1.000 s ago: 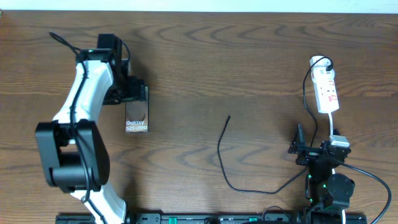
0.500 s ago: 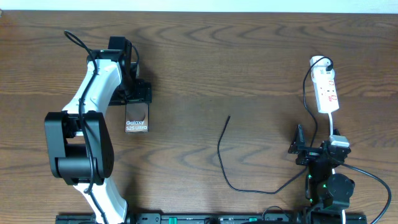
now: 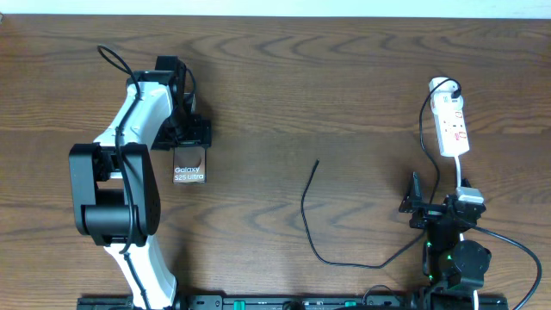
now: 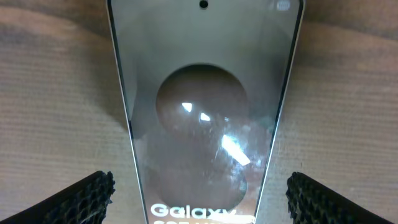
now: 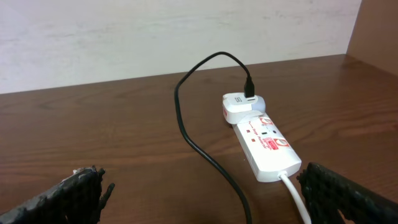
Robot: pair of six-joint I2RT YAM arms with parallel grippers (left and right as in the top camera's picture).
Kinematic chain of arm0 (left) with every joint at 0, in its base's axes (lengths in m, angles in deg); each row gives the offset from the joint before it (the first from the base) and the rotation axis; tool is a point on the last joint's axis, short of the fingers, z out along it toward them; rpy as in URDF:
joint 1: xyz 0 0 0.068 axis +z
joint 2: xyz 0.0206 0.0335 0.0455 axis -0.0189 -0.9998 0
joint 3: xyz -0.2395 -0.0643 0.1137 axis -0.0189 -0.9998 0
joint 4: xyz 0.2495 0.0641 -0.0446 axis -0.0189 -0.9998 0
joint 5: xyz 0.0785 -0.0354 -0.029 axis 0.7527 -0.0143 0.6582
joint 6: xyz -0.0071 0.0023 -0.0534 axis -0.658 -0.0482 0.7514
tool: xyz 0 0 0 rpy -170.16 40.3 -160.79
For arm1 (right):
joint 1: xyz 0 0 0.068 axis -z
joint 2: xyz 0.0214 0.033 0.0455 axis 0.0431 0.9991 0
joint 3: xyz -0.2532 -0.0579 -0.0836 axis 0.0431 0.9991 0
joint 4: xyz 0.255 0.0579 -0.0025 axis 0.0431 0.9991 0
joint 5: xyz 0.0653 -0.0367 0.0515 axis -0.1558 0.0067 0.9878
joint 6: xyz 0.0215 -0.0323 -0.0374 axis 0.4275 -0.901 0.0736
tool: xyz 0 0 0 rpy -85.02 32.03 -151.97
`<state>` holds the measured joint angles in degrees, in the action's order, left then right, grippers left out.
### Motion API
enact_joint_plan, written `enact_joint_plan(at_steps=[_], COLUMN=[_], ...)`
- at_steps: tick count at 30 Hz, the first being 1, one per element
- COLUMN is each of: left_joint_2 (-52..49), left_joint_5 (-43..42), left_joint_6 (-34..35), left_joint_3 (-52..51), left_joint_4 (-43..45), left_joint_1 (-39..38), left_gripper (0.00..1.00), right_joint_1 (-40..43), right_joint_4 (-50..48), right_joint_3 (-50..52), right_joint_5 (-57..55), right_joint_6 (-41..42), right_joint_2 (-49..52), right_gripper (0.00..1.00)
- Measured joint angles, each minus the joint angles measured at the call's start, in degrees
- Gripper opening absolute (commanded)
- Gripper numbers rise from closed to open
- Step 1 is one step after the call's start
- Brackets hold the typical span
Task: Plug charger to phone and switch on socket
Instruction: 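Lower the left gripper and close it on the phone's sides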
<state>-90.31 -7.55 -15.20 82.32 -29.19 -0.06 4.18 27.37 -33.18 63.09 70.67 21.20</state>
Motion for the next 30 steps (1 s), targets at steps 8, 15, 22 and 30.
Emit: enact_joint_plan(at_steps=[8,15,22,30], left_joint_2=[0.00,0.00,0.00,0.00], left_joint_5=[0.17,0.17,0.20,0.20], left_joint_6=[-0.02,-0.02,-0.02,-0.02], left_joint_3=[-3.91,-4.90,-5.77,-7.15], left_joint_4=[3.56,5.14,8.70,9.57], left_joint_1=[0.00,0.00,0.00,0.00], left_gripper=[0.91,0.91,0.91,0.91], right_joint_1=[0.00,0.00,0.00,0.00], right_joint_4=[0.00,0.00,0.00,0.00], right_joint_3=[0.00,0.00,0.00,0.00], right_joint_5=[0.00,0.00,0.00,0.00], right_joint_6=[0.00,0.00,0.00,0.00], right_joint_2=[0.00,0.00,0.00,0.00], right_gripper=[0.99,0.99,0.99,0.99])
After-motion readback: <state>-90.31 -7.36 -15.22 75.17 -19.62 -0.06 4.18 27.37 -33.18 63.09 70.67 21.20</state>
